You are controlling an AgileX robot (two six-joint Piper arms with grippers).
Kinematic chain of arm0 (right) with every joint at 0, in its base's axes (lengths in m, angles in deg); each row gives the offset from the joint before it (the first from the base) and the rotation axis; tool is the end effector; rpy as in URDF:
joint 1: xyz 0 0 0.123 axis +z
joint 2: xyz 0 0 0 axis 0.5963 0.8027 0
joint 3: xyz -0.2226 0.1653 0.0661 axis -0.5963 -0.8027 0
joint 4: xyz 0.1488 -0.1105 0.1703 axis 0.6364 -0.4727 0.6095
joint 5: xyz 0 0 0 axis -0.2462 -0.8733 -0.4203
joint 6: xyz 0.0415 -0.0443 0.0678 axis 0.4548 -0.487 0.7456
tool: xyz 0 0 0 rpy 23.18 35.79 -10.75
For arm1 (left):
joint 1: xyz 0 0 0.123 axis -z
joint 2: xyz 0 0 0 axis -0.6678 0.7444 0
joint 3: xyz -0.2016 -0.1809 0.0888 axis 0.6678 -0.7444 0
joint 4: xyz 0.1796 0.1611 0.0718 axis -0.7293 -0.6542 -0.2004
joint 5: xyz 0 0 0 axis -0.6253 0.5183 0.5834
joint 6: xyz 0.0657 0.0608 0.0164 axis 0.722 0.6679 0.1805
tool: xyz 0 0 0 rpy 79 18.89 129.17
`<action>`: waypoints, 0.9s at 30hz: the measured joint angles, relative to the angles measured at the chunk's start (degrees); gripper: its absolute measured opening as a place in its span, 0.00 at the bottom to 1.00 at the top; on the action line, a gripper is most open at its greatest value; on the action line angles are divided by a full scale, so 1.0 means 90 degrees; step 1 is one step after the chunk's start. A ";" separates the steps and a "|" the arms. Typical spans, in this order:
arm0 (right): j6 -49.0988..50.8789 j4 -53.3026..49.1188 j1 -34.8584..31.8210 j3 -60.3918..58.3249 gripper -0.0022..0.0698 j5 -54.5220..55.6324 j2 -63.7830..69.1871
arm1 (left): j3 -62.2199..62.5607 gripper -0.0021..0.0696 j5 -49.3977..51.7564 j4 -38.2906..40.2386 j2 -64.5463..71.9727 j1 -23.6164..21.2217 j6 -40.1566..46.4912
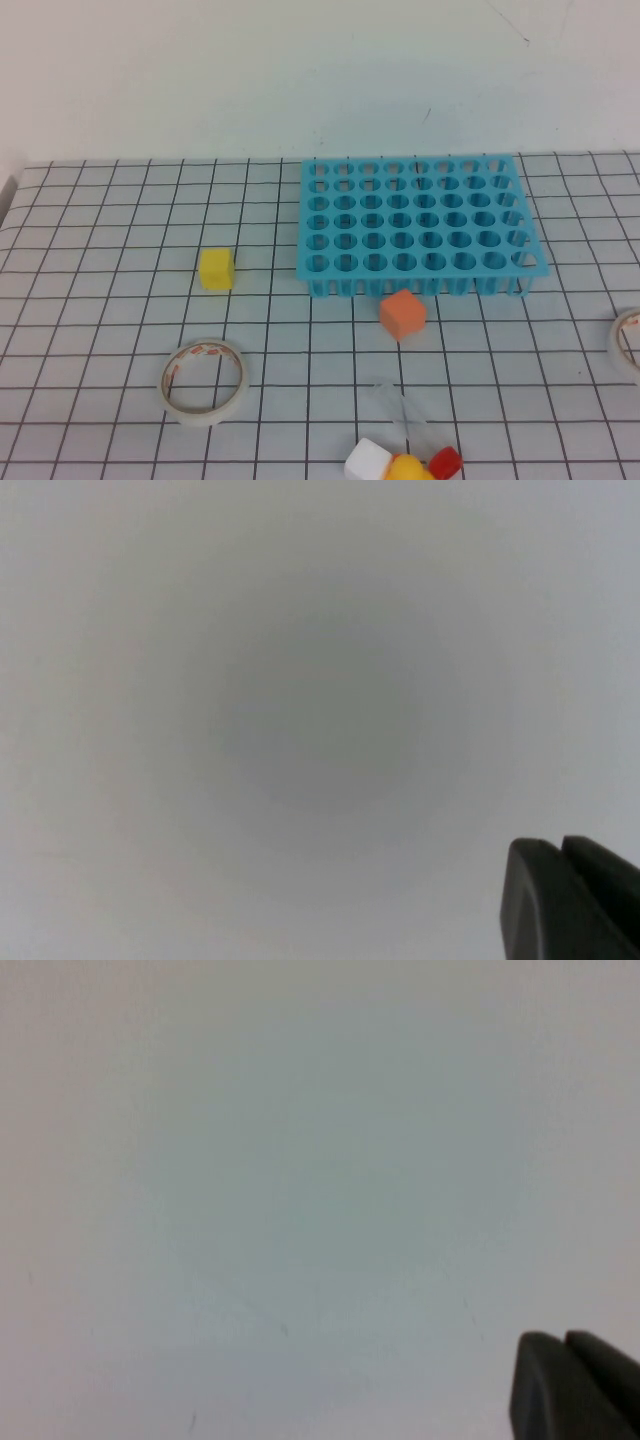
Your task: Place the test tubes
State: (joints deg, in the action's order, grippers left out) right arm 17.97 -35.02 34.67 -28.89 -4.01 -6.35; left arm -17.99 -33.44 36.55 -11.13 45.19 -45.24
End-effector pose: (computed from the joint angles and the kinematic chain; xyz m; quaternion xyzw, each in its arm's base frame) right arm 0.0367 -0.0005 0.2812 0.0272 0.5436 0.0213 0.8387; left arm 0.0381 -0.0022 0.2547 -0.0295 0.4476 -0.1100 0.8870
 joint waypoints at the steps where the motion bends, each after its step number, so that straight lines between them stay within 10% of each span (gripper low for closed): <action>1: 0.0037 0.0000 0.0000 0.0256 0.03 -0.0729 0.0000 | 0.0000 0.03 0.0091 0.0000 0.0000 0.0000 -0.0074; 17: -0.5077 0.3621 0.0000 0.3462 0.03 -0.6961 0.3650 | 0.3023 0.03 0.7366 0.0110 0.1933 0.0000 0.0918; 27: -0.7357 0.5736 0.0070 0.3618 0.03 -0.7210 0.6315 | 0.2557 0.03 0.8064 0.0974 0.2856 0.0000 0.1474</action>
State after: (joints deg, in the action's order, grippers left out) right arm -48.24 16.60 35.31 3.68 -68.90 50.49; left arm 5.02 39.13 45.31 14.57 45.19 -31.98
